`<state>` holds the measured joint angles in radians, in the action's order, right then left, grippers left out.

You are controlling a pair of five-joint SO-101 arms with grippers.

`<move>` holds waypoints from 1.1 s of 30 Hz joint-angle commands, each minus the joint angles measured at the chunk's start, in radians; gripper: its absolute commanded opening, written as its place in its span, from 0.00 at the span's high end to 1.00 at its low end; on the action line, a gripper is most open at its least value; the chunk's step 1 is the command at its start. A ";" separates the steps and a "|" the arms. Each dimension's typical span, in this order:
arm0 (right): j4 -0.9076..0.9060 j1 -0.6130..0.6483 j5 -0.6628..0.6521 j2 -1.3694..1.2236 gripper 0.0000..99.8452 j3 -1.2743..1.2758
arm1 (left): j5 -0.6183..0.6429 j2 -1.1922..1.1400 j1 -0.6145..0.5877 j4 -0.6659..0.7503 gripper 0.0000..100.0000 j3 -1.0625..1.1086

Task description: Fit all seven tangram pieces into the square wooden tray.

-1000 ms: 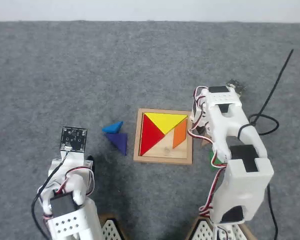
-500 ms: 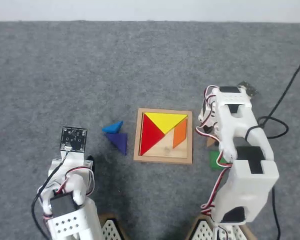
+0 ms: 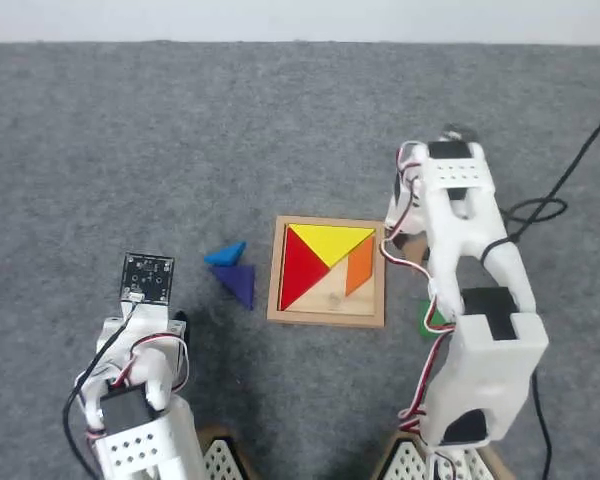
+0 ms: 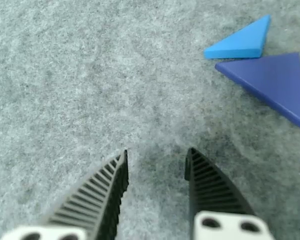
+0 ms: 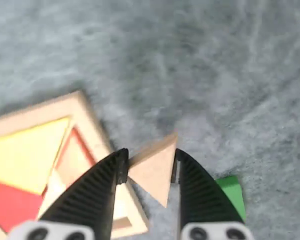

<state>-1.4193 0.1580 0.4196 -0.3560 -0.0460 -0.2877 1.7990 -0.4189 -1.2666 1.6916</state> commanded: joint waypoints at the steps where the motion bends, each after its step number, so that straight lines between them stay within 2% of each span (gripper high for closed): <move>1: -0.036 0.090 -0.117 0.030 0.95 -0.071 | -0.015 0.018 0.000 -0.005 0.81 -0.007; 5: -0.035 0.234 -0.230 0.030 0.95 -0.068 | -0.015 0.018 0.000 -0.005 0.81 -0.007; 8: -0.021 0.298 -0.226 0.028 0.95 -0.068 | -0.015 0.018 0.000 -0.005 0.81 -0.007; 24: 0.062 0.398 -0.222 -0.131 0.95 -0.115 | -0.015 0.018 0.000 -0.005 0.81 -0.007; 29: 0.058 0.394 -0.048 -0.131 0.95 -0.129 | -0.015 0.018 0.000 -0.005 0.81 -0.007; 33: 0.058 0.392 -0.032 -0.140 0.95 -0.127 | -0.015 0.018 0.000 -0.005 0.81 -0.007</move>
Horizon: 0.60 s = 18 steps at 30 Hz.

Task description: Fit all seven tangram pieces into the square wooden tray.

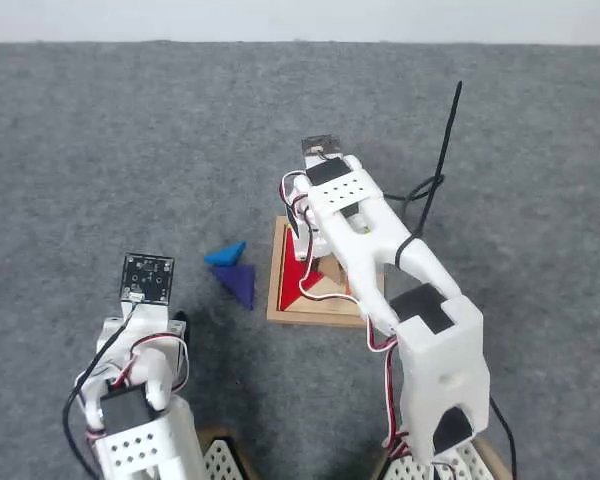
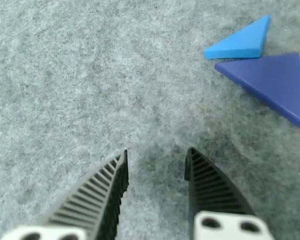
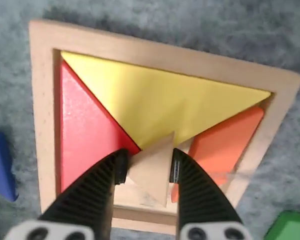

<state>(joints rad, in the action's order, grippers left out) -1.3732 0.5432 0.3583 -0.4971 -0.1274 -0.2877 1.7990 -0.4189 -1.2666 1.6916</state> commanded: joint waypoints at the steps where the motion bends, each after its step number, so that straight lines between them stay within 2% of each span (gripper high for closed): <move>1: 0.012 0.007 0.048 -0.001 0.95 -0.046 | -0.015 0.018 0.000 -0.005 0.81 -0.007; 3: 0.012 0.005 0.078 -0.001 0.95 -0.044 | -0.015 0.018 0.000 -0.005 0.81 -0.007; 7: 0.010 0.008 0.048 0.002 0.93 -0.046 | -0.015 0.018 0.000 -0.005 0.81 -0.007; 14: -0.010 0.005 0.032 0.001 0.74 -0.046 | -0.015 0.018 0.000 -0.005 0.81 -0.007; 18: -0.010 0.005 0.028 0.001 0.67 -0.046 | -0.015 0.018 0.000 -0.005 0.81 -0.007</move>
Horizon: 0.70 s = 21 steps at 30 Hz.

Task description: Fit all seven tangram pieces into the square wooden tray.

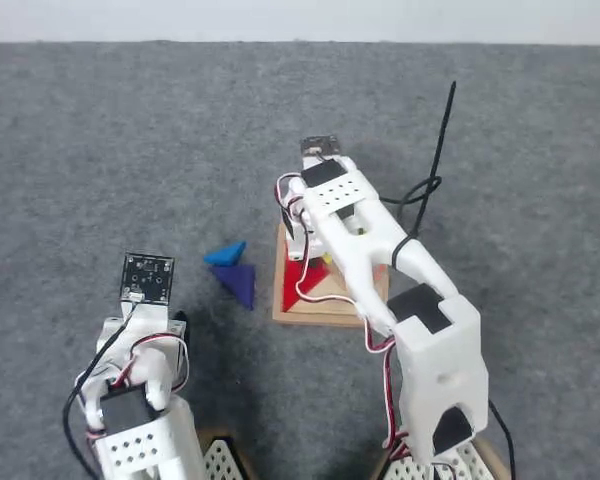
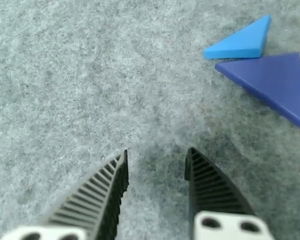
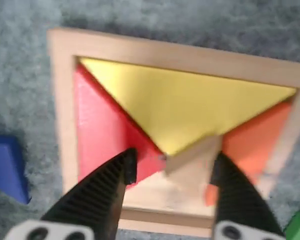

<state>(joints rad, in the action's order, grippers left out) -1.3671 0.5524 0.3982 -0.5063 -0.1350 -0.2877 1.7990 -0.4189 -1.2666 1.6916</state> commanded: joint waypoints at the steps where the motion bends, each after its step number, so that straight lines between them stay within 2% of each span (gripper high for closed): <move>1: -0.016 -0.004 -0.012 0.012 0.67 -0.038 | -0.015 0.018 0.000 -0.005 0.81 -0.007; 9: -0.033 -0.002 -0.083 0.127 0.66 -0.051 | -0.015 0.018 0.000 -0.005 0.81 -0.007; 16: -0.108 -0.039 -0.135 0.450 0.66 0.026 | -0.015 0.018 0.000 -0.005 0.81 -0.007; 18: -0.035 -0.044 -0.153 0.552 0.66 0.173 | -0.015 0.018 0.000 -0.005 0.81 -0.007; 21: 0.232 -0.031 -0.196 0.654 0.66 0.489 | -0.015 0.018 0.000 -0.005 0.81 -0.007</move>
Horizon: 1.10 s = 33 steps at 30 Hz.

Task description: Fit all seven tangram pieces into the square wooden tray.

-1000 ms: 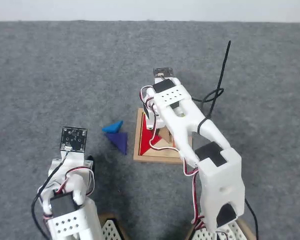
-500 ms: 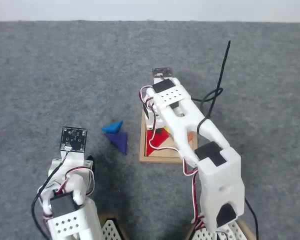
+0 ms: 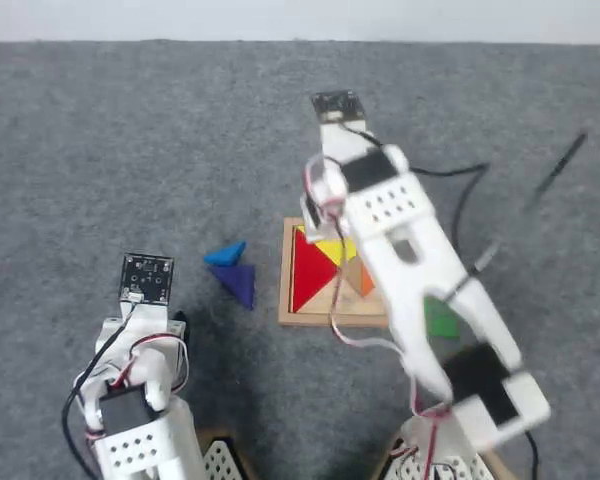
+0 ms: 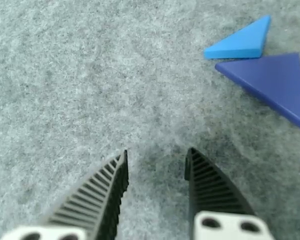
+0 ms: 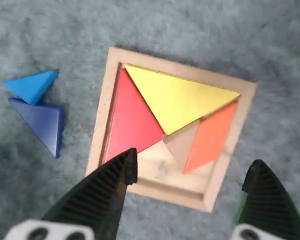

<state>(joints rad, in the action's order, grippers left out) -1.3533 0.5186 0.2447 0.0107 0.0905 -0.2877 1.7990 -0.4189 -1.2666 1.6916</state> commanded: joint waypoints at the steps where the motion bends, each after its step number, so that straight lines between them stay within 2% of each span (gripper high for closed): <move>1: 0.312 0.005 -0.051 0.156 0.66 0.356 | -0.015 0.018 0.000 -0.005 0.81 -0.007; 3: 0.430 0.021 -0.055 0.166 0.66 0.468 | -0.015 0.018 0.000 -0.005 0.81 -0.007; 9: 0.417 0.137 -0.052 0.166 0.66 0.496 | -0.015 0.018 0.000 -0.005 0.81 -0.007; 12: 0.414 0.151 -0.052 0.165 0.66 0.496 | -0.015 0.018 0.000 -0.005 0.81 -0.007; 21: 0.390 -0.021 -0.058 0.058 0.66 0.463 | -0.015 0.018 0.000 -0.005 0.81 -0.007; 33: 0.390 -0.082 -0.060 0.004 0.66 0.423 | -0.015 0.018 0.000 -0.005 0.81 -0.007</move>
<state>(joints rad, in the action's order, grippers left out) -0.9559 0.4695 0.1941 0.0061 0.5692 -0.2877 1.7990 -0.4189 -1.2666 1.6916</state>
